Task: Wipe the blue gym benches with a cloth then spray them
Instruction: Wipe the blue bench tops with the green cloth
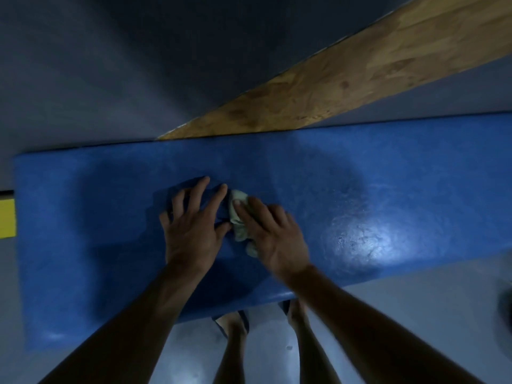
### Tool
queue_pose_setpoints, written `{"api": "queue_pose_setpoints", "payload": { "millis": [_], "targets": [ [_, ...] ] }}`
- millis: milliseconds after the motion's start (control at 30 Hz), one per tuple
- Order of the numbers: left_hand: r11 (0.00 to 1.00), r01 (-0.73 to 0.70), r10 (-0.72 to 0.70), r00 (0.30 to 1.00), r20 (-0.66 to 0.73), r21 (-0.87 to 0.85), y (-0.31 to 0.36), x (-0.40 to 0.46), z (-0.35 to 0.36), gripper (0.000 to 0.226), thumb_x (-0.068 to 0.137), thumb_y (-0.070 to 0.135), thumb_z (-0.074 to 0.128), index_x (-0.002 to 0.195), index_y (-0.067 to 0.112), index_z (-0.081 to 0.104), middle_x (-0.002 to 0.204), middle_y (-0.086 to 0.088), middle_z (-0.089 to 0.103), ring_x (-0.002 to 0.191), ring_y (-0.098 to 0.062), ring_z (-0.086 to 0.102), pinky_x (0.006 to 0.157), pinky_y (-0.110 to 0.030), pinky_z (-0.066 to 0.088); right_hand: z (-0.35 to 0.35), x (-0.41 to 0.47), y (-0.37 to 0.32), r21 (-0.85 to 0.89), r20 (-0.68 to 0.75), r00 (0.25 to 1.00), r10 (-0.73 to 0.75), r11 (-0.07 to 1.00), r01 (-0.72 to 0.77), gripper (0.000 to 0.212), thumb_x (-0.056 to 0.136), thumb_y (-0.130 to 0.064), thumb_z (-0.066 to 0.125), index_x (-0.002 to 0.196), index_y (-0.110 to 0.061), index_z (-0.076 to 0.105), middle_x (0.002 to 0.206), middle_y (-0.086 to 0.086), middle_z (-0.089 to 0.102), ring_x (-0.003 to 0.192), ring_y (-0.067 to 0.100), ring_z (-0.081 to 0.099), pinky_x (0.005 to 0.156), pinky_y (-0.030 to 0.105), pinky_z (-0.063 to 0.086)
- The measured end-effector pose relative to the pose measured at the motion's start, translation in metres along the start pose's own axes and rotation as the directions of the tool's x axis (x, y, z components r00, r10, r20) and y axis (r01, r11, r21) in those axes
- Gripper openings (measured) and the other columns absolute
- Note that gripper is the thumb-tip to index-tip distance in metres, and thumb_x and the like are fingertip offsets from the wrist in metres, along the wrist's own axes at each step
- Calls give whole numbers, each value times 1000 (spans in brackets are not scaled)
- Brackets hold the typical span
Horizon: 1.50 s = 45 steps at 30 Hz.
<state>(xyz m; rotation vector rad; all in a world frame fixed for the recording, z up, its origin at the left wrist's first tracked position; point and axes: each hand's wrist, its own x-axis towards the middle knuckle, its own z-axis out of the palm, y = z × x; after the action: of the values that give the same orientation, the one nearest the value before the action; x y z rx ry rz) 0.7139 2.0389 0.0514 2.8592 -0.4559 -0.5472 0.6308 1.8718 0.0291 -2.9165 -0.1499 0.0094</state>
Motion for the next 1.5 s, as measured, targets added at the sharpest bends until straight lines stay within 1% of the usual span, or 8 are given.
{"api": "queue_pose_setpoints", "payload": {
  "millis": [333, 500, 633, 900, 1033, 1167, 1367, 1500],
  "targets": [
    [1000, 11, -11, 999, -30, -2, 3, -1, 2, 70, 85, 53, 67, 147, 46, 35, 162, 13, 20, 139, -26, 24, 101, -55, 34, -4, -27, 60, 49, -213, 711, 670, 734, -677, 85, 74, -2, 70, 153, -15, 39, 145, 18, 44, 104, 38, 44, 86, 45, 45],
    [999, 2, -1, 999, -35, 35, 2, -1, 3, 75, 83, 47, 73, 148, 45, 35, 161, 11, 22, 137, -26, 24, 98, -56, 36, 15, -38, -34, 68, -109, 980, 166, 985, -160, 68, 88, -22, 66, 152, -19, 41, 145, 10, 49, 112, 33, 50, 88, 47, 52],
    [1000, 1, -1, 999, -50, 11, 5, -2, 5, 71, 84, 50, 71, 147, 43, 38, 160, 9, 26, 137, -27, 25, 100, -56, 35, -2, -62, 56, -59, -56, 997, -56, 997, 52, 61, 92, -19, 57, 151, -20, 39, 144, 8, 49, 104, 35, 55, 82, 43, 52],
    [1000, 3, -1, 995, -95, 22, 9, -4, 8, 69, 84, 46, 73, 145, 38, 43, 160, 6, 27, 138, -30, 27, 99, -58, 34, -6, -83, 75, 91, -199, 664, 720, 689, -719, 87, 72, -9, 73, 152, -20, 41, 143, 17, 46, 108, 36, 41, 90, 45, 43],
    [999, 12, -7, 995, -103, 49, 16, -11, 11, 69, 87, 40, 72, 148, 35, 42, 162, 4, 27, 139, -31, 26, 100, -59, 35, 5, -96, 1, 83, -112, 948, 297, 954, -289, 69, 84, -18, 60, 151, -21, 44, 145, 10, 50, 110, 35, 47, 86, 44, 47],
    [998, -42, 50, 979, -198, 46, 24, -32, 19, 60, 93, 28, 64, 150, 29, 42, 159, -1, 34, 136, -33, 35, 99, -57, 39, -16, -114, 76, -32, -42, 996, -77, 997, 75, 53, 95, -21, 46, 148, -21, 48, 143, 7, 55, 104, 33, 54, 81, 40, 46],
    [993, -86, 105, 955, -276, 82, 37, -76, 40, 54, 97, 17, 58, 148, 26, 46, 153, -2, 43, 127, -33, 44, 91, -51, 43, -49, -139, 217, -52, -115, 735, 669, 735, -677, 74, 81, -20, 57, 152, -24, 38, 145, 12, 44, 105, 42, 45, 87, 48, 43],
    [991, -107, 125, 956, -267, 82, 50, -88, 53, 51, 97, 13, 59, 146, 25, 49, 152, -1, 44, 126, -33, 44, 93, -50, 42, -23, -127, 141, -1, -188, 698, 691, 710, -704, 74, 78, -8, 61, 149, -18, 43, 142, 17, 48, 101, 40, 46, 82, 46, 41]
  ]
}}
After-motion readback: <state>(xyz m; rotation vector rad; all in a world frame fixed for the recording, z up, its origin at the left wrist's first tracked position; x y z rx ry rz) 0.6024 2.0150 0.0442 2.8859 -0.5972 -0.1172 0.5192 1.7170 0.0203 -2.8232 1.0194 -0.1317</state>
